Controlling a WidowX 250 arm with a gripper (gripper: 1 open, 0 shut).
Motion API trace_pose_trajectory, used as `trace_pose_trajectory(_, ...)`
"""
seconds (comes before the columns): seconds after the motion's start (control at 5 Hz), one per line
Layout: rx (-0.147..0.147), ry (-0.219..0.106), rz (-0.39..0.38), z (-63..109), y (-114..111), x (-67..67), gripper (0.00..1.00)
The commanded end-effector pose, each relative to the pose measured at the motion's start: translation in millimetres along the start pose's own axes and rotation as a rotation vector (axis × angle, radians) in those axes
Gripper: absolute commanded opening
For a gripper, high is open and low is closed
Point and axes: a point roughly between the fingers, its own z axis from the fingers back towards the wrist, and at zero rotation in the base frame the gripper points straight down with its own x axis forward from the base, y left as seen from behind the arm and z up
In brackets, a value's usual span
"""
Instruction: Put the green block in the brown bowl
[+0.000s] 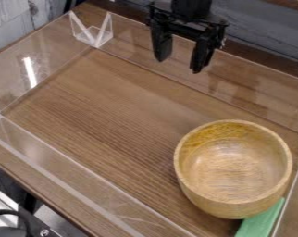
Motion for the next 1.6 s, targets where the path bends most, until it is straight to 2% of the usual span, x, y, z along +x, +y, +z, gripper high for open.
trace_pose_trajectory(0.0,0.0,-0.062,-0.003,16.7,4.2,5.4,1.0)
trace_pose_trajectory(1.4,-0.02,-0.079,-0.018,19.9,3.5,-0.1,1.0)
